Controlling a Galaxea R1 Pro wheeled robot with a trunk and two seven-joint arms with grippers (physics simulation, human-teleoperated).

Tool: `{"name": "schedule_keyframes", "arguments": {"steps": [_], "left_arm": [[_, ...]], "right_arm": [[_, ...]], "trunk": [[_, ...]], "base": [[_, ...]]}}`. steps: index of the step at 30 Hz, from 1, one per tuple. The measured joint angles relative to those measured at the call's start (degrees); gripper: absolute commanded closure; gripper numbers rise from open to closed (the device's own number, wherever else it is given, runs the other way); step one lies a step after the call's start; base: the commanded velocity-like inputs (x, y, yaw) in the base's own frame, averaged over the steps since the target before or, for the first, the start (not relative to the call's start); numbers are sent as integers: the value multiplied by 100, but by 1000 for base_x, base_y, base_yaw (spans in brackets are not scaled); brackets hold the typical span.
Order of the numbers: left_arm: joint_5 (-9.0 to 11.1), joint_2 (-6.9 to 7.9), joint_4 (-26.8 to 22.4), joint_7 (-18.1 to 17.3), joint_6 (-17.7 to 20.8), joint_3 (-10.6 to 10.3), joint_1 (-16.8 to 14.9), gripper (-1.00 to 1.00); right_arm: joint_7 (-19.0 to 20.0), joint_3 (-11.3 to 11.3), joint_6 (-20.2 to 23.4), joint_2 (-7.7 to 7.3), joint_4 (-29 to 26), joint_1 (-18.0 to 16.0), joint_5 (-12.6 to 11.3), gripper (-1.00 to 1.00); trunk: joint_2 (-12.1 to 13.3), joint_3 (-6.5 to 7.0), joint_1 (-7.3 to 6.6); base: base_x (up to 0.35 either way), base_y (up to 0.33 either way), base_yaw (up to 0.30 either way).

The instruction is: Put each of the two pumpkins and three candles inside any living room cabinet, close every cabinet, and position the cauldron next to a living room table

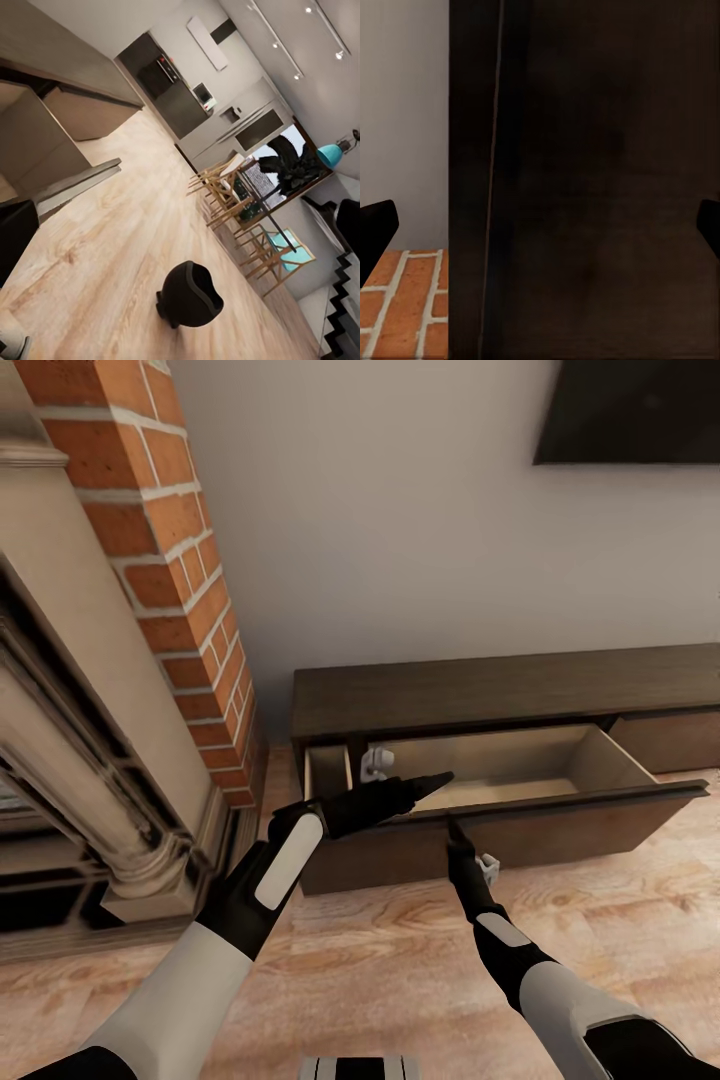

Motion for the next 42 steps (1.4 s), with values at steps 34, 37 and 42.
{"name": "schedule_keyframes", "arguments": {"steps": [34,37,42], "left_arm": [[0,0,0,0,0,0,1,-100],[0,0,0,0,0,0,-1,-100],[0,0,0,0,0,0,2,-100]], "right_arm": [[-198,436,-149,53,-9,3,22,-100],[-198,447,-234,53,-9,2,24,-100],[-198,450,-243,53,-9,2,25,-100]], "trunk": [[0,0,-2],[0,0,-2],[0,0,-2]], "base": [[-10,0,0],[0,0,0],[0,0,0]]}}
